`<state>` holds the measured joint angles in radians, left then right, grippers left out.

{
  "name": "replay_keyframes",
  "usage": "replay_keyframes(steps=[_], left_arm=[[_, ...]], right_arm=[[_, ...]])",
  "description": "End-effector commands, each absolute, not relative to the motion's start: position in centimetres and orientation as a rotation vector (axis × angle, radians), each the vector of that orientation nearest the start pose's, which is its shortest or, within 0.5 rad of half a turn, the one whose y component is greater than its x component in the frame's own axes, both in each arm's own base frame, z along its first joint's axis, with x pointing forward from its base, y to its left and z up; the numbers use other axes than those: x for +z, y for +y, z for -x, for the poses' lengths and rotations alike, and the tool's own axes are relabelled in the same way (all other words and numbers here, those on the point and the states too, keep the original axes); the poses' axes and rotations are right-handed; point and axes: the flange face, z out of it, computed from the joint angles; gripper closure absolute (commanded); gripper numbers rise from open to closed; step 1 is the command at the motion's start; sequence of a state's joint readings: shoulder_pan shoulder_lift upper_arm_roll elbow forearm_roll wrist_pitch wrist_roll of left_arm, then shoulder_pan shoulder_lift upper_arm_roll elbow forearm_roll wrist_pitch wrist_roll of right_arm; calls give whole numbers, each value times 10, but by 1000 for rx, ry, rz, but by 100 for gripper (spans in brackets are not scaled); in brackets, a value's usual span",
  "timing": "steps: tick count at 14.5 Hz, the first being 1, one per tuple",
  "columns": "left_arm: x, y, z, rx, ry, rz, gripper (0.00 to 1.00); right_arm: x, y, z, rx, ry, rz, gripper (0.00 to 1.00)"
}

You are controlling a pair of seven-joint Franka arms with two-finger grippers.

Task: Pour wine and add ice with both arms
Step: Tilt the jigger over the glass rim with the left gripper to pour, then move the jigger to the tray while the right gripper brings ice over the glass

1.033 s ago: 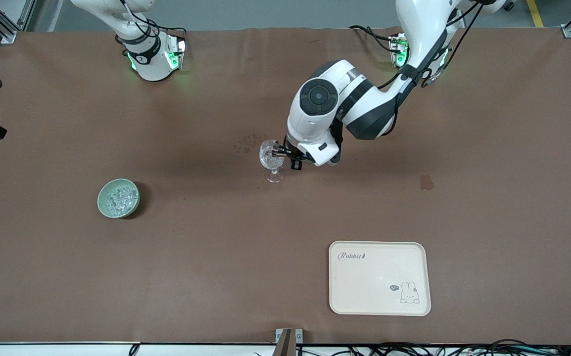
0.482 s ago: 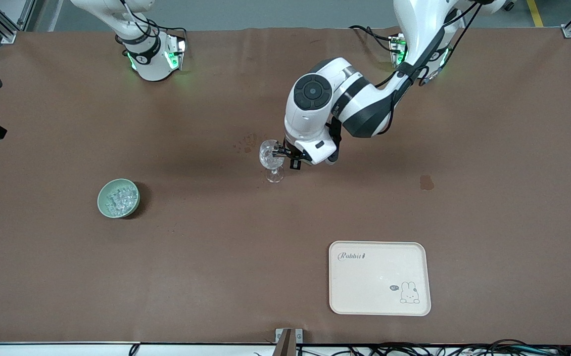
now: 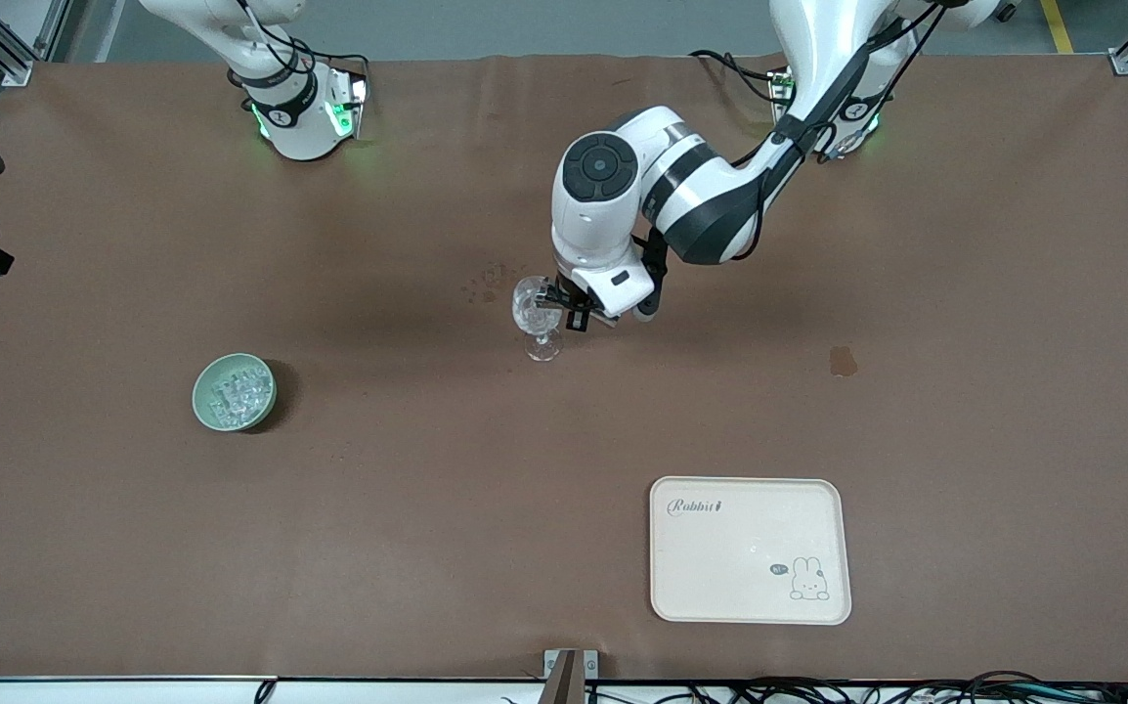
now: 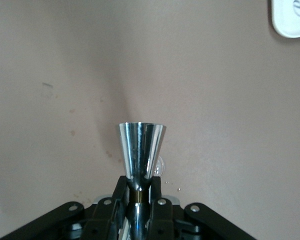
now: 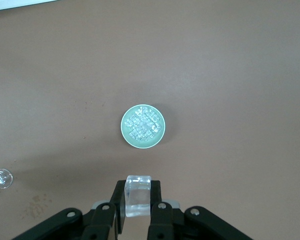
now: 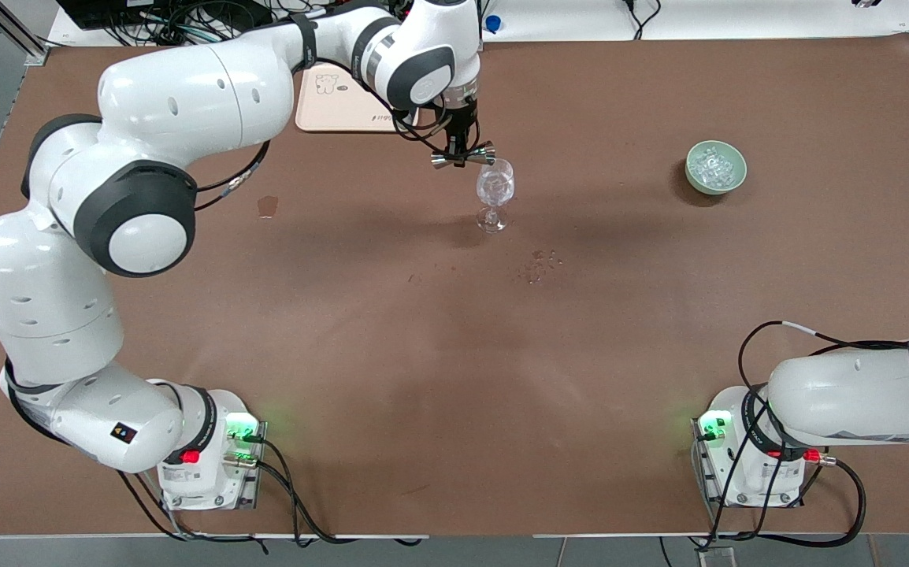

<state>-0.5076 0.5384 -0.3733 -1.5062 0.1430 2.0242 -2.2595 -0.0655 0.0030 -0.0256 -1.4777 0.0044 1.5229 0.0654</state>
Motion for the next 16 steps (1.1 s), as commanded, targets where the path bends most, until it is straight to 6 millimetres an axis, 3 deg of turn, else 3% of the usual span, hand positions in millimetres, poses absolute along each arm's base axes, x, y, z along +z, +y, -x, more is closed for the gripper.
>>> replay_keyframes(steps=[1, 3, 7, 11, 14, 16], left_arm=[[375, -508, -481, 52, -2001, 2452, 100], [372, -503, -485, 84, -2015, 2424, 100], [370, -489, -499, 457, -2167, 2241, 99], [375, -454, -533, 776, -2160, 2259, 99], [384, -412, -570, 942, -2181, 2313, 99], [392, -364, -616, 1066, -2275, 2320, 99]], right_arm=[[666, -47, -544, -82, 253, 3118, 99], [666, -47, -544, -82, 253, 3118, 99], [666, -47, -543, -79, 255, 3118, 99], [667, -41, -543, -74, 269, 3115, 99], [666, 10, -544, -61, 340, 3103, 99], [666, 60, -541, -60, 406, 3091, 99]])
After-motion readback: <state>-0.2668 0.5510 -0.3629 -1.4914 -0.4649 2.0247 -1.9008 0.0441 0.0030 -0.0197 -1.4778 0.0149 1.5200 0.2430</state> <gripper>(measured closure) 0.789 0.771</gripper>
